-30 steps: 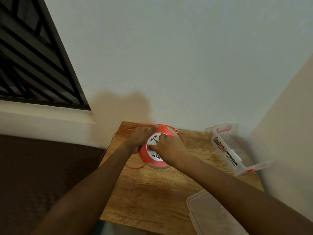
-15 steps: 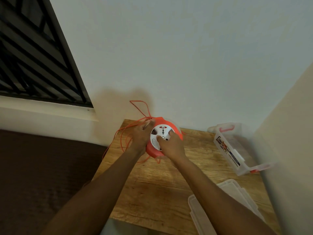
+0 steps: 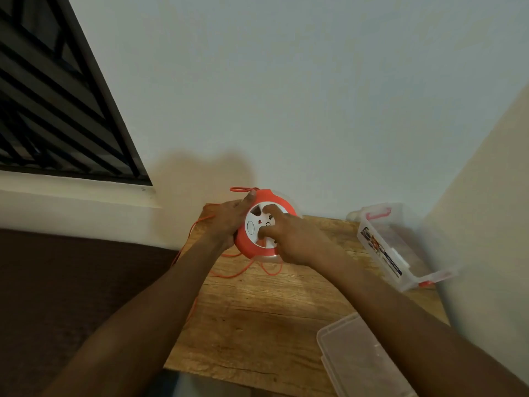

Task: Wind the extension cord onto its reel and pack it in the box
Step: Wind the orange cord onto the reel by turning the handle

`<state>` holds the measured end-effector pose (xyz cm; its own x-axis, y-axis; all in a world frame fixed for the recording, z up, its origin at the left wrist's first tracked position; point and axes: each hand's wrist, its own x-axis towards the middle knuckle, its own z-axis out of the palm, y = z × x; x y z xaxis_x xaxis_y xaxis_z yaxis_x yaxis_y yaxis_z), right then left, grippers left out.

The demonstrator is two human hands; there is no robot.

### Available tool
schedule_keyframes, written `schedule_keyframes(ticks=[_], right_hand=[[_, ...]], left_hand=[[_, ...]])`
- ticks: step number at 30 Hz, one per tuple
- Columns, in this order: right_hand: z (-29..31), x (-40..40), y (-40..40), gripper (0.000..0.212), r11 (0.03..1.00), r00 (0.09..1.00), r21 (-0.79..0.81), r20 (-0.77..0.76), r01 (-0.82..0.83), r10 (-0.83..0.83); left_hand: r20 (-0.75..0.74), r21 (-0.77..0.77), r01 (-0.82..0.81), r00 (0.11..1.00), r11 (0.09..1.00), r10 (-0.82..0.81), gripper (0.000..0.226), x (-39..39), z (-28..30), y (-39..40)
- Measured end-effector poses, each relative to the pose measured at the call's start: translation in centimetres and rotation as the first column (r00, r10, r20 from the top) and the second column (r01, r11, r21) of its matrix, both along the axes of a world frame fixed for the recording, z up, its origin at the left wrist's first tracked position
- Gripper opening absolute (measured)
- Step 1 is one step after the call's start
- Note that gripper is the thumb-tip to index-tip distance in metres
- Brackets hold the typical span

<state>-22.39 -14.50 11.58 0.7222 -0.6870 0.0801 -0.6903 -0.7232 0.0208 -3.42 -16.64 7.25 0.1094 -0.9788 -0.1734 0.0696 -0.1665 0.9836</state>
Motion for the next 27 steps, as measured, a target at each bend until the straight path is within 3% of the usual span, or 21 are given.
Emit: schedule_keyframes(ticks=[3, 6, 9, 12, 15, 18, 22, 24, 27], right_hand=[[0.7, 0.0, -0.7, 0.055, 0.988, 0.979, -0.067, -0.163, -0.136, 0.124], [1.5, 0.0, -1.0, 0.062, 0.977, 0.919, -0.029, -0.347, -0.21, 0.187], [2.1, 0.7, -0.8, 0.054, 0.965, 0.852, -0.055, -0.484, -0.257, 0.199], [2.3, 1.9, -0.6, 0.045, 0.942, 0.809, -0.111, -0.55, -0.316, 0.207], [2.9, 2.2, -1.2, 0.05, 0.913, 0.807, -0.173, -0.547, -0.37, 0.224], [2.2, 2.3, -1.8, 0.069, 0.941, 0.91, -0.251, -0.398, -0.227, 0.114], [-0.2, 2.9, -1.3, 0.071, 0.972, 0.994, -0.212, -0.01, 0.103, -0.108], [-1.1, 3.1, -0.9, 0.068, 0.961, 0.955, -0.117, 0.188, 0.252, -0.228], [-2.1, 3.8, -0.2, 0.067, 0.888, 0.799, 0.134, 0.392, 0.44, -0.455]], left_hand=[[0.012, -0.004, 0.029, 1.0, 1.0, -0.028, 0.041, 0.2, 0.2, 0.1], [0.049, 0.004, 0.087, 0.995, 0.996, -0.087, 0.052, 0.3, 0.3, 0.0], [0.077, 0.02, 0.155, 0.985, 0.988, -0.156, 0.06, 0.2, 0.0, -0.1], [0.111, 0.05, 0.161, 0.98, 0.986, -0.166, 0.062, 0.1, -0.2, -0.1], [0.074, 0.034, 0.108, 0.991, 0.994, -0.11, 0.052, 0.4, -0.3, -0.3], [0.04, -0.012, -0.017, 0.999, 1.0, 0.018, 0.04, 0.6, 0.1, -0.5], [0.075, -0.082, -0.106, 0.991, 0.991, 0.113, 0.043, 0.4, 0.5, -0.7], [0.112, -0.114, -0.114, 0.986, 0.987, 0.126, 0.041, 0.2, 0.8, -0.7], [0.118, -0.139, -0.119, 0.984, 0.983, 0.136, 0.047, 0.0, 0.4, -0.6]])
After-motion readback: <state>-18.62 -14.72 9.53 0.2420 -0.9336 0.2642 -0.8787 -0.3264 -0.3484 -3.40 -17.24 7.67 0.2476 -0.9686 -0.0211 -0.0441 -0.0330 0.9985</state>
